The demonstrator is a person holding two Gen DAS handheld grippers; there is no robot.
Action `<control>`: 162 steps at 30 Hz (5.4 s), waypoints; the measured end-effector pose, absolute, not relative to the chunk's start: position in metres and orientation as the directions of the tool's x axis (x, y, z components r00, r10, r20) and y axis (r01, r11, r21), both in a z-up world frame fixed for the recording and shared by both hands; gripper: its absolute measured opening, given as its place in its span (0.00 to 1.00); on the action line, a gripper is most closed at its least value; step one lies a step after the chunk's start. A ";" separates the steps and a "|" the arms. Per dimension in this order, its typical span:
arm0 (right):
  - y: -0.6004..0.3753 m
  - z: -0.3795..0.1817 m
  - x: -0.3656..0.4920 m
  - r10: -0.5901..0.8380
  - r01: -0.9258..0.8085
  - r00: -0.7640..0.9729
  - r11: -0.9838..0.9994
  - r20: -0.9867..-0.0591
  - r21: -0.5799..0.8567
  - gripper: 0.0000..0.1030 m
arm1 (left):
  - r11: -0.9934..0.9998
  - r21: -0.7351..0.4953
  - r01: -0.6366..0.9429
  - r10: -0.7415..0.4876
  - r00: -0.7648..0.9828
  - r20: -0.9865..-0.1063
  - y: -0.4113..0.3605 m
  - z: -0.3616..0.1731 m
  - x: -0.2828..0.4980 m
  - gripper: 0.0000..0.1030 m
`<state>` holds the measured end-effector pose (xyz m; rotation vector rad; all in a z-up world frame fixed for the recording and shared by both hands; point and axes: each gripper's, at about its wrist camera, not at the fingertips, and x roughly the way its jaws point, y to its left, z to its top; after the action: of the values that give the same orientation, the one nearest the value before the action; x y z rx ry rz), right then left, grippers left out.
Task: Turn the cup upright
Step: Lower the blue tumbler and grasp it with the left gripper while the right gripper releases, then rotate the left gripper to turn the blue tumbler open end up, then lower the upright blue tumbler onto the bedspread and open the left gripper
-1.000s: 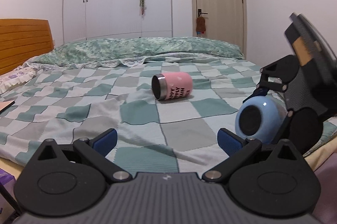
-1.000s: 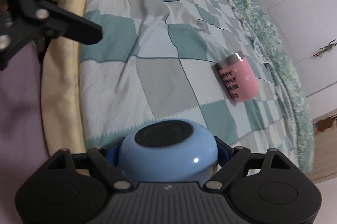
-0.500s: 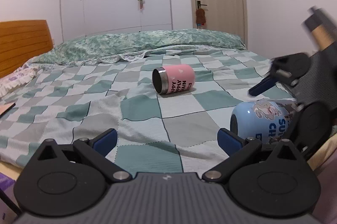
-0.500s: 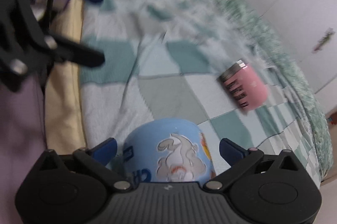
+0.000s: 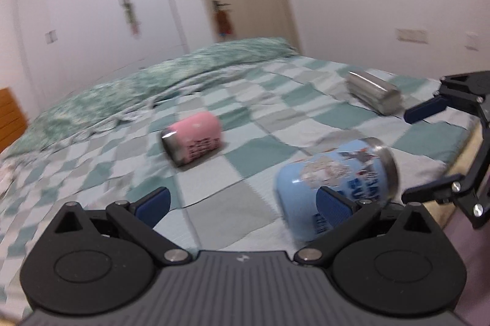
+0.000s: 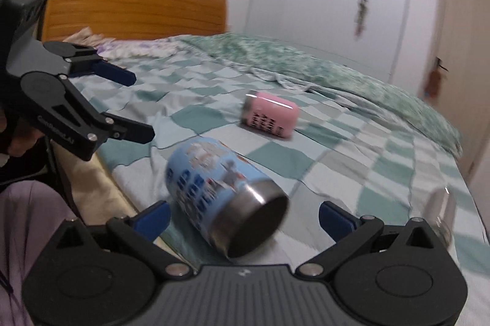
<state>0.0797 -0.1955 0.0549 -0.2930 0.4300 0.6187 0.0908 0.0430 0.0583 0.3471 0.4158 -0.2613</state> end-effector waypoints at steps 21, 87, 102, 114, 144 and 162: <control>-0.264 0.035 0.097 0.410 -0.492 0.742 0.871 -0.530 -0.014 1.00 | 0.399 0.478 0.783 -0.258 0.595 -0.761 -0.051 0.029 0.160 1.00; -0.261 0.016 0.121 0.498 -0.565 0.700 0.824 -0.512 0.030 1.00 | 0.897 0.239 0.372 0.123 0.309 -0.943 -0.037 0.022 0.219 0.85; -0.252 0.027 0.109 0.492 -0.540 0.750 0.841 -0.441 0.020 1.00 | 0.968 0.099 0.232 -0.052 0.567 -0.822 -0.005 0.069 0.175 0.83; -0.239 0.035 0.118 0.459 -0.495 0.801 0.869 -0.383 0.005 1.00 | 0.994 0.094 0.061 0.010 0.785 -0.619 0.037 0.096 0.180 0.82; -0.166 0.031 0.129 0.471 -0.525 0.803 0.849 -0.366 -0.060 1.00 | 0.991 0.010 -0.132 0.116 0.832 -0.543 0.141 0.050 0.187 1.00; -0.196 0.049 0.055 0.453 -0.483 0.848 0.874 -0.275 -0.052 1.00 | 0.993 0.022 -0.116 0.118 0.979 -0.168 0.067 0.070 0.042 1.00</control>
<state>0.0554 -0.1964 0.0494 -0.1214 0.2594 0.4946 0.0422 0.0667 0.0699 0.0125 0.1700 0.1174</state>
